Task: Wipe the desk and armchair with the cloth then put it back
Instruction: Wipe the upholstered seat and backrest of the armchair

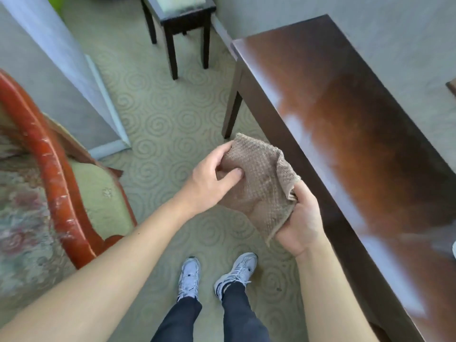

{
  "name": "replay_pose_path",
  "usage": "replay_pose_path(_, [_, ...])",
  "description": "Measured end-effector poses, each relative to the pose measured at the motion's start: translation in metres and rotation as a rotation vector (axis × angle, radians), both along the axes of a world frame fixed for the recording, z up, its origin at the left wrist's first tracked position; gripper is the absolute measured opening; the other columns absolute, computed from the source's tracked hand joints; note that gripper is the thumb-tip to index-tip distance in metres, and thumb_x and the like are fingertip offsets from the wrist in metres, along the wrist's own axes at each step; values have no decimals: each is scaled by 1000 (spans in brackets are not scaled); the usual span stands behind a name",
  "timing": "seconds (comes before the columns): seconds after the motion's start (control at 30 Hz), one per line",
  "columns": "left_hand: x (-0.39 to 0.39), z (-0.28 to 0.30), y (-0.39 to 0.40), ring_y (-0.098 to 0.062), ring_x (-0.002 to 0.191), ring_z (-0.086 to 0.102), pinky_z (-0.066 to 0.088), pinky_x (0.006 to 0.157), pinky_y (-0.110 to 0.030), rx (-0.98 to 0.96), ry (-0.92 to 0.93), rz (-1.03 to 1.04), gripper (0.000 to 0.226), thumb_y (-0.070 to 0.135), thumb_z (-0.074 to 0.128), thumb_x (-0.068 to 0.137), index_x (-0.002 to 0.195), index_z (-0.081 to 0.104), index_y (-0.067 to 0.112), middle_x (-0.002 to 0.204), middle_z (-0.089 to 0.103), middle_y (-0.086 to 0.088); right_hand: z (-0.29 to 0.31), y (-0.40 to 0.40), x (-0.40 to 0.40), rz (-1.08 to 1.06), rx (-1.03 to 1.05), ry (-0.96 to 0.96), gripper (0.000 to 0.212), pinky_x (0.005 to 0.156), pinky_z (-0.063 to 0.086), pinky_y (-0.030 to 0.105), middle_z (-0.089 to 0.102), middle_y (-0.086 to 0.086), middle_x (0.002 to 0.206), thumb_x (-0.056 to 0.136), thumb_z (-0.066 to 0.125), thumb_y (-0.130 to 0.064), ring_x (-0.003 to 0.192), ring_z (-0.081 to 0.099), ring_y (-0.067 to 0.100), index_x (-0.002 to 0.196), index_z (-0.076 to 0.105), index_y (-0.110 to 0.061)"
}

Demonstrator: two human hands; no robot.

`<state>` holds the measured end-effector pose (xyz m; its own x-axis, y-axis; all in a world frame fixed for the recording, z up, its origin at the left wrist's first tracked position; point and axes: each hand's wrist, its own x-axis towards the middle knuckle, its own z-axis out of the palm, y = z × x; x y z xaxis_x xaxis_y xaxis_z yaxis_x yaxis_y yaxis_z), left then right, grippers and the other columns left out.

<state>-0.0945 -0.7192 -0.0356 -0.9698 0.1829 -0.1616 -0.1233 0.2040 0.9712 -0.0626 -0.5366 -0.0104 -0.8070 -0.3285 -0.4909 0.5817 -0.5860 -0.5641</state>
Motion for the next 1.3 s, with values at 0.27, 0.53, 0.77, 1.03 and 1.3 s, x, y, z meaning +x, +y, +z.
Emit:
replay_pose_path(0.27, [95, 96, -104, -10, 90, 68, 50, 81, -19, -8, 70, 291, 25, 24, 77, 84, 103, 62, 22, 98, 72, 3, 47, -79, 25, 292, -140, -1, 96, 107, 42, 50, 46, 18, 150, 83, 42, -82, 139, 42, 36, 144, 49, -8])
replay_pose_path(0.53, [192, 132, -134, -13, 92, 66, 52, 83, -32, -152, 106, 659, 39, 58, 73, 76, 105, 57, 39, 97, 68, 7, 62, -149, 62, 720, 42, 227, 70, 106, 45, 52, 54, 18, 142, 83, 76, -44, 132, 51, 35, 140, 53, -11])
replay_pose_path(0.77, [280, 133, -187, -17, 57, 56, 48, 58, -41, -334, 157, 1030, 48, 73, 65, 75, 92, 53, 30, 66, 64, 3, 86, -219, 114, 829, 37, 276, 52, 86, 42, 55, 62, 21, 122, 89, 69, -45, 106, 55, 40, 127, 65, -10])
replay_pose_path(1.03, [361, 92, -280, -6, 69, 62, 46, 63, -33, -353, -8, 1061, 62, 81, 47, 82, 112, 58, 28, 76, 68, 16, 78, -317, 191, 849, 63, 149, 50, 97, 52, 40, 59, 19, 137, 93, 64, -40, 127, 56, 33, 133, 60, -9])
replay_pose_path(1.3, [410, 23, -417, -1, 68, 59, 43, 63, -30, -368, -118, 812, 42, 64, 41, 96, 105, 56, 26, 71, 63, 18, 10, -436, 262, 666, 119, -31, 46, 93, 54, 41, 63, 16, 133, 99, 52, -45, 123, 60, 31, 127, 67, -12])
